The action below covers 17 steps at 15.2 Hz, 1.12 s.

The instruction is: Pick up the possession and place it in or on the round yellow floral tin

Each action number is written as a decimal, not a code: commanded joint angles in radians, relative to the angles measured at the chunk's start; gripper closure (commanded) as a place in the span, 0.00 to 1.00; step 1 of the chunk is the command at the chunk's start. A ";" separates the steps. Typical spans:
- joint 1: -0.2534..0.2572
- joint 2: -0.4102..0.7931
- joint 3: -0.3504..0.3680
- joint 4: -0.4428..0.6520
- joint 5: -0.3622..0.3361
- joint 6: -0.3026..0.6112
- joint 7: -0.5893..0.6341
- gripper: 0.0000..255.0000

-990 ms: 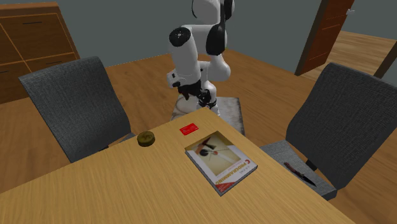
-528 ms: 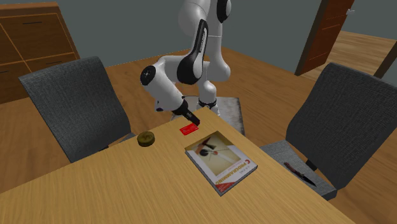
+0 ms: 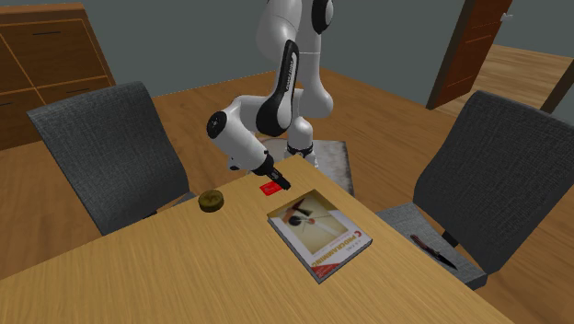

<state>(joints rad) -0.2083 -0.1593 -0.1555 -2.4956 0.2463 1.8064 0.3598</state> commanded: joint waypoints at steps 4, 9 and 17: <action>0.004 0.001 0.004 -0.018 0.006 0.020 0.000 0.00; 0.003 0.001 0.004 -0.018 0.006 0.020 0.000 1.00; 0.003 0.000 0.003 -0.018 0.005 0.019 0.000 1.00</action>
<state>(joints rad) -0.2082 -0.1633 -0.1556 -2.5089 0.2462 1.8181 0.3610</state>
